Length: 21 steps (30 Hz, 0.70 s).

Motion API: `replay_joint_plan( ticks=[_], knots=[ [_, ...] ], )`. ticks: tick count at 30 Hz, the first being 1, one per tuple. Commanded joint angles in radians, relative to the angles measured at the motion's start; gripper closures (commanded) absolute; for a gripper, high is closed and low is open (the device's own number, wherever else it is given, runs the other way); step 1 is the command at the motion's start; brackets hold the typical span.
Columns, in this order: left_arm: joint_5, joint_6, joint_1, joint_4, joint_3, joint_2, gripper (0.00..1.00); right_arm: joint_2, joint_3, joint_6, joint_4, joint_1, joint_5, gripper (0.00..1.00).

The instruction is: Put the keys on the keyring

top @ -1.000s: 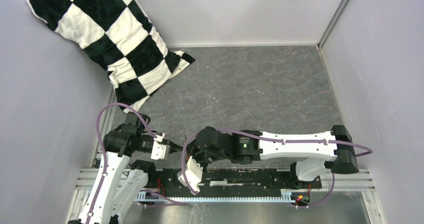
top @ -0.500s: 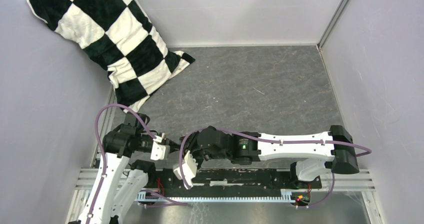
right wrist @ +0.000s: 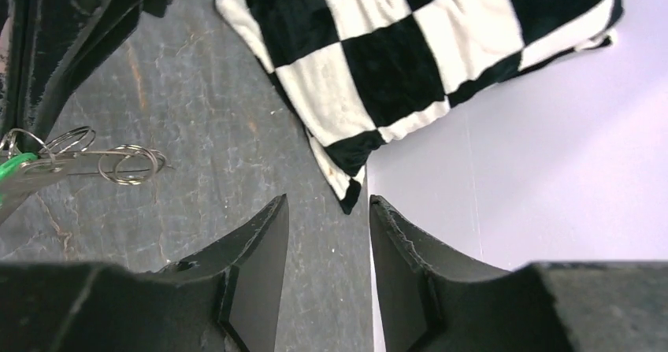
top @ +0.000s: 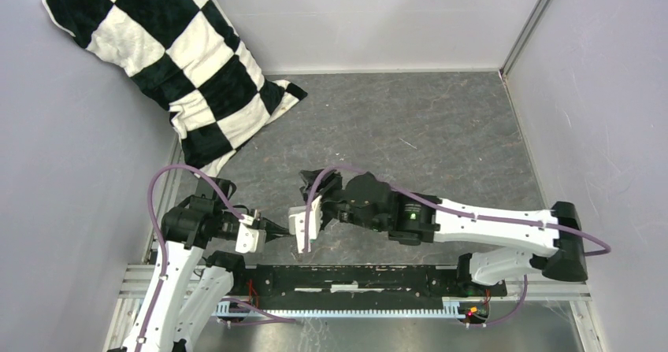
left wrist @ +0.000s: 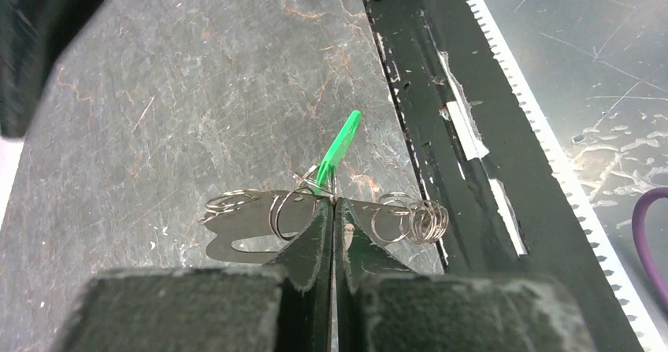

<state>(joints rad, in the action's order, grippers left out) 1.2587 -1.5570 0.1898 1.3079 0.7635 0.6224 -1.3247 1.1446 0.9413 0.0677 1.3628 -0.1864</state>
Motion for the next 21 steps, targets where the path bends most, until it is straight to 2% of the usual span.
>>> replay_joint_plan(
  ticks=[1,5,8,13,17,21],
  knots=[
    [0.061,0.013,0.003,0.004,0.033,-0.002,0.98,0.093,-0.032,-0.113,-0.061,-0.002,0.012,0.52],
    [0.068,0.032,0.003,0.003,0.037,0.001,0.98,0.148,-0.058,-0.207,-0.021,-0.004,0.094,0.56],
    [0.071,0.072,0.003,-0.012,0.039,0.005,0.98,0.207,-0.108,-0.313,-0.040,-0.002,0.213,0.61],
    [0.101,0.258,0.003,-0.134,0.031,0.004,0.98,0.232,-0.167,-0.468,-0.060,0.018,0.358,0.61],
    [0.117,0.389,0.003,-0.230,0.030,0.002,0.98,0.261,-0.241,-0.583,-0.184,0.025,0.471,0.61],
    [0.125,0.431,0.002,-0.252,0.032,0.011,0.98,0.259,-0.290,-0.680,-0.267,0.025,0.567,0.63]
  ],
)
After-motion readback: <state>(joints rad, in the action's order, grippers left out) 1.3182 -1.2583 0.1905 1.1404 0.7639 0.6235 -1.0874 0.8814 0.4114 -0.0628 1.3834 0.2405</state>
